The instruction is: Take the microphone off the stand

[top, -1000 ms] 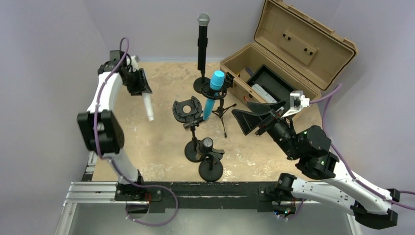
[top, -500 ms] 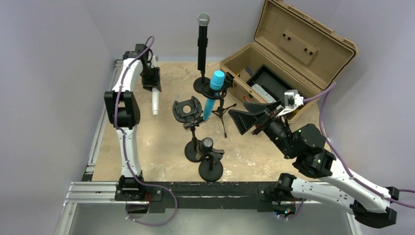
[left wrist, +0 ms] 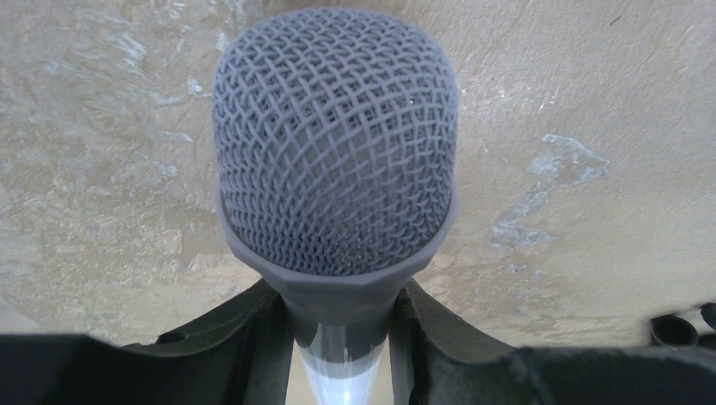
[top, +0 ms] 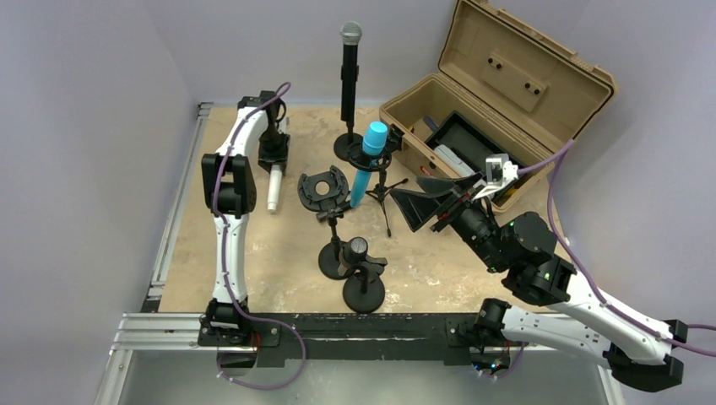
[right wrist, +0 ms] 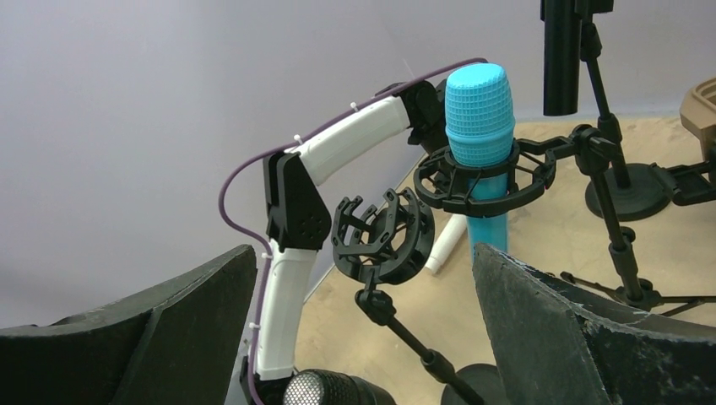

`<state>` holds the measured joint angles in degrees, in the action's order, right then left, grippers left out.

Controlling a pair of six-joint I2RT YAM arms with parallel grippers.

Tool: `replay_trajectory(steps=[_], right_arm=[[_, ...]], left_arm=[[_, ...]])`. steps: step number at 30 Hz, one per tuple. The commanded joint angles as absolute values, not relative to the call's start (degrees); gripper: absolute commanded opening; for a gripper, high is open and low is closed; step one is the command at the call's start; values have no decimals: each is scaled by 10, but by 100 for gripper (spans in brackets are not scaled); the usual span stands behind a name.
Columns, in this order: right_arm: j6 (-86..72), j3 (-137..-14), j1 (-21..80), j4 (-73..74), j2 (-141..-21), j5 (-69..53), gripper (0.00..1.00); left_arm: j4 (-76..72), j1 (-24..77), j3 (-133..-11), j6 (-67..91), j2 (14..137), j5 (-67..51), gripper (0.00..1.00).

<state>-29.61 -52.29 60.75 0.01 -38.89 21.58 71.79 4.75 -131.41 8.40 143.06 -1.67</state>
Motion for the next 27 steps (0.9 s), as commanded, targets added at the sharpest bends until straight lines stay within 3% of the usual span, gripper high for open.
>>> replay_trajectory(steps=[1,10,27], right_arm=[[-307,-524,609,-16,-384,224,99],[-307,-528,609,-16,-385,225,98],[-309,-531,609,-8,-378,225,98]], left_arm=[[736,44,-1362,91,1433,-6,19],[747,44,-1371,90,1440,-19,24],[754,43,-1370,83,1434,-32,53]])
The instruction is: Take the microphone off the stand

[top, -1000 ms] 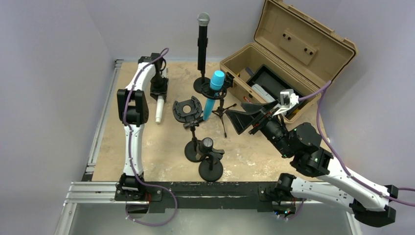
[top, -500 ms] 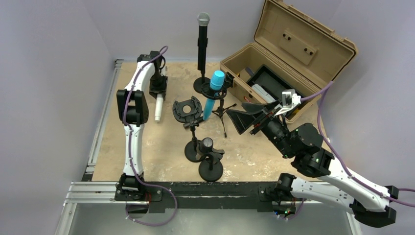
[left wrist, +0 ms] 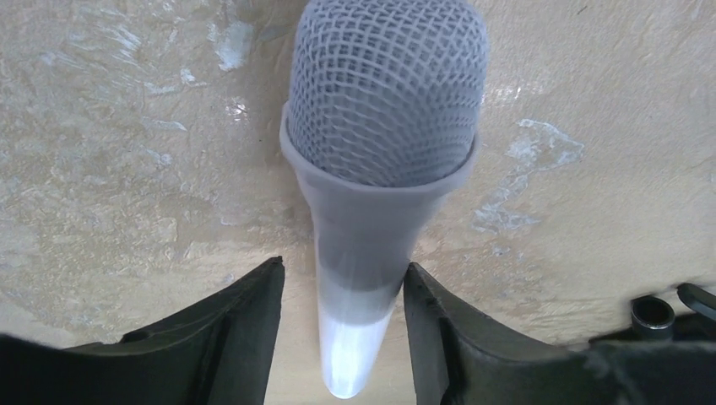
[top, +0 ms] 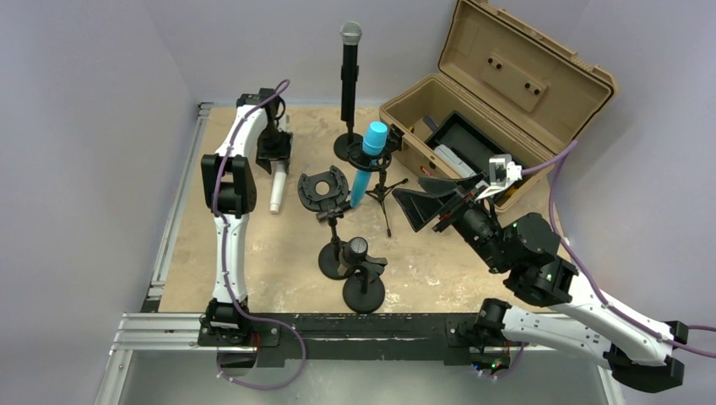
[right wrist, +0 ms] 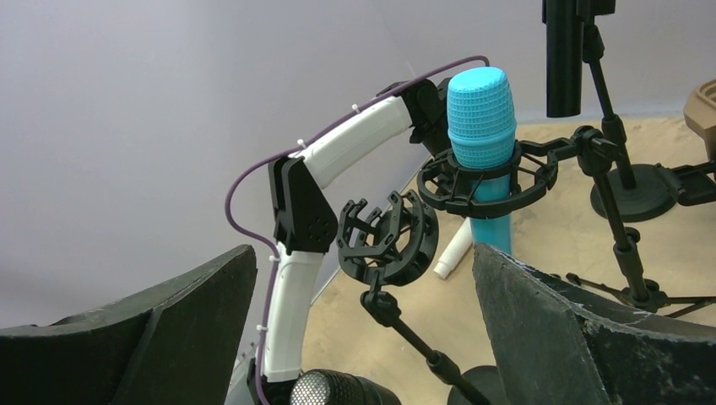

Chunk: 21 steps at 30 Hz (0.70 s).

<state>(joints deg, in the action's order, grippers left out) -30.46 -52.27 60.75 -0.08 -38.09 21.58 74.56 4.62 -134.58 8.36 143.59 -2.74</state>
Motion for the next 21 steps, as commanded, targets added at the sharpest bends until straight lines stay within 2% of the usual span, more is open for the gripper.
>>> replay_trajectory(steps=[1,2,7,11,15,21], right_arm=[[-309,-531,609,-8,-377,225,98],[-309,-531,609,-7,-378,225,98],[-309,-531,609,-5,-377,227,98],[-308,-530,609,-6,-380,227,98],[-309,-530,609,-7,-388,228,98],[-309,-530,609,-7,-398,228,98]], left_arm=[[753,42,-1368,83,1432,-31,57],[753,41,-1368,82,1432,-33,61],[747,41,-1359,81,1419,-33,65],[747,42,-1353,75,1393,-55,77],[728,44,-1314,75,1330,-63,90],[685,43,-1210,93,1182,-81,95]])
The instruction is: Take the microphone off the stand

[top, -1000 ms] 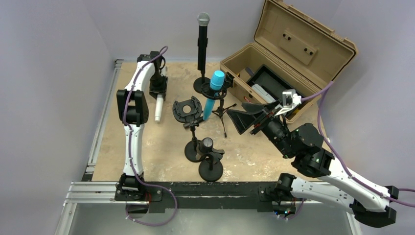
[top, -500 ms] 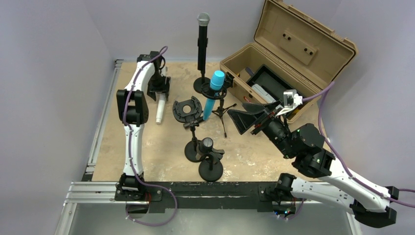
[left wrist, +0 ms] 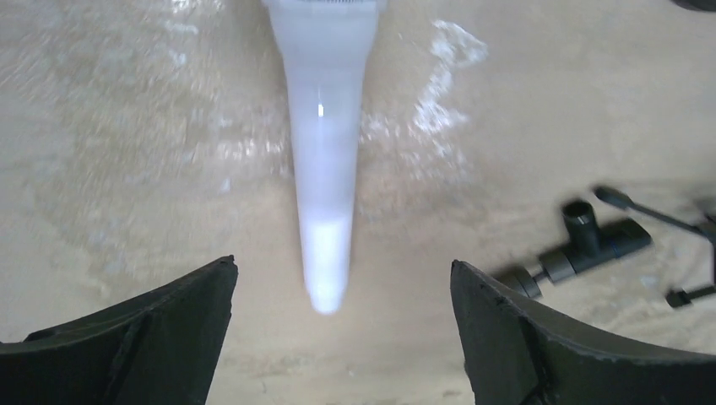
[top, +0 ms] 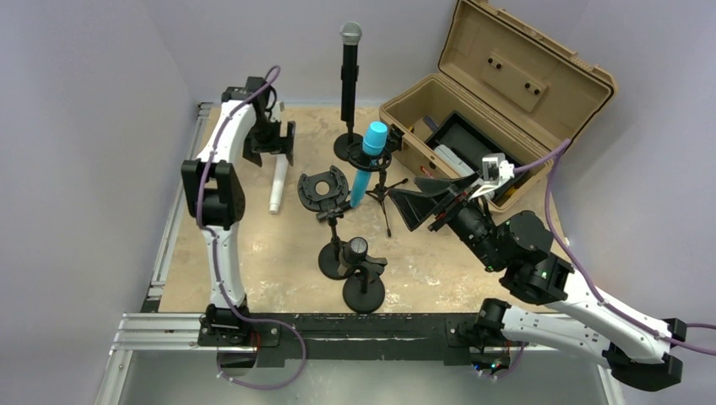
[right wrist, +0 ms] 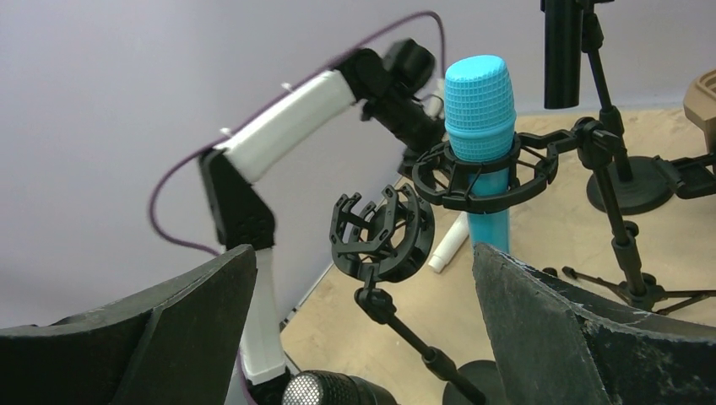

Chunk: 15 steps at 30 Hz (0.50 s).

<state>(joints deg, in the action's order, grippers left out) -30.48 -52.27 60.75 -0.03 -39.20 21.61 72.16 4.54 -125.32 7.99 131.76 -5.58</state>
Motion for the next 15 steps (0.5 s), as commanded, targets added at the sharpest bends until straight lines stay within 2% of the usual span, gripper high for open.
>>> replay_trajectory(steps=[1,9,15], right_arm=[[-308,-531,609,-7,-400,228,98],[-297,-531,609,-12,-409,228,99],[-286,-532,608,-10,-423,219,99]], left_arm=[[678,43,-1186,99,1155,-86,95],[620,43,-1038,142,896,-137,95],[485,43,-851,226,663,-299,97]])
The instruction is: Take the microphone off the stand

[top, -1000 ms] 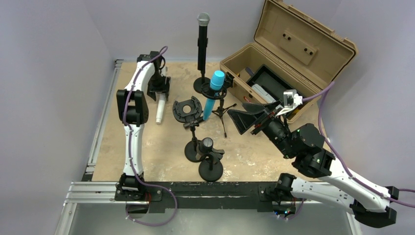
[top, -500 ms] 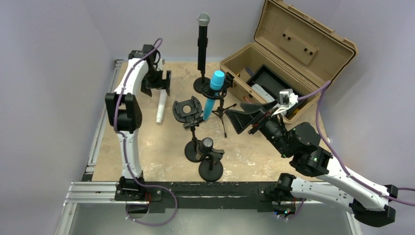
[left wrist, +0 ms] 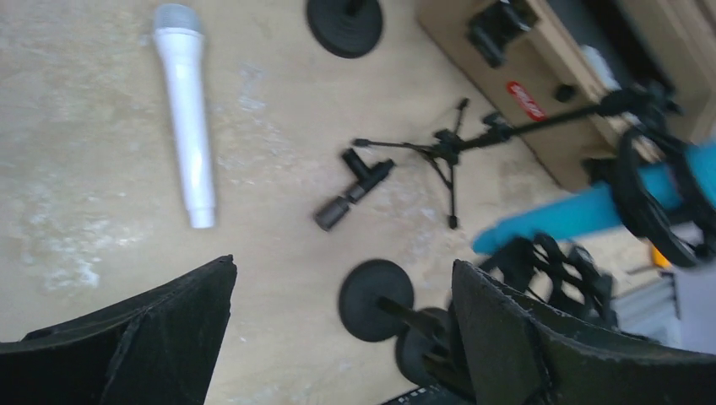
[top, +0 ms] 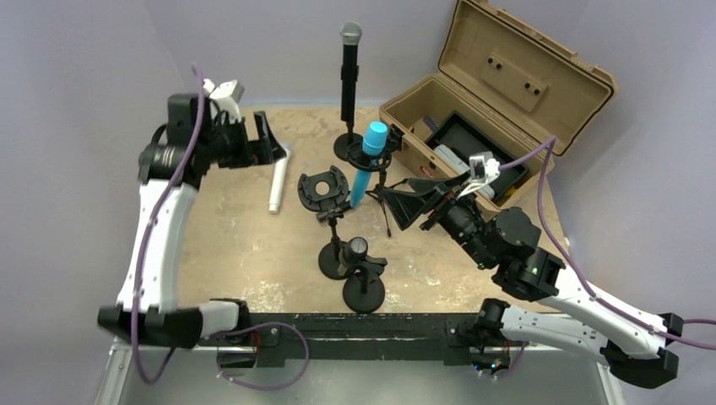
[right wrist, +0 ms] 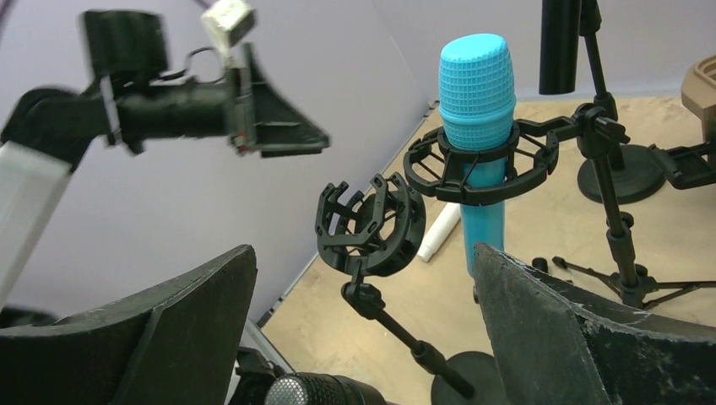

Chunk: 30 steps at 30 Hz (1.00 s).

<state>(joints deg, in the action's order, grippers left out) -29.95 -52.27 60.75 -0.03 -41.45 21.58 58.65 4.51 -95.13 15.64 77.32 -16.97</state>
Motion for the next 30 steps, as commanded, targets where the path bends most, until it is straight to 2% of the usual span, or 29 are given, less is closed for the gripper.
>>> replay_trajectory(steps=[1,9,15,22,26,30], right_arm=[[-285,-534,608,-11,-425,217,99],[-281,-527,608,-20,-426,179,99],[-279,-518,608,15,-409,135,99],[-278,-512,608,43,-410,91,99],[-284,-529,609,48,-436,88,99],[-293,-537,608,43,-458,95,99]], left_arm=[[454,43,-812,243,625,-329,98],[299,45,-576,364,393,-465,100],[308,65,-563,332,281,-534,97],[315,184,-585,309,288,-448,93],[360,250,-604,289,319,-343,88],[400,270,-616,328,336,-233,85]])
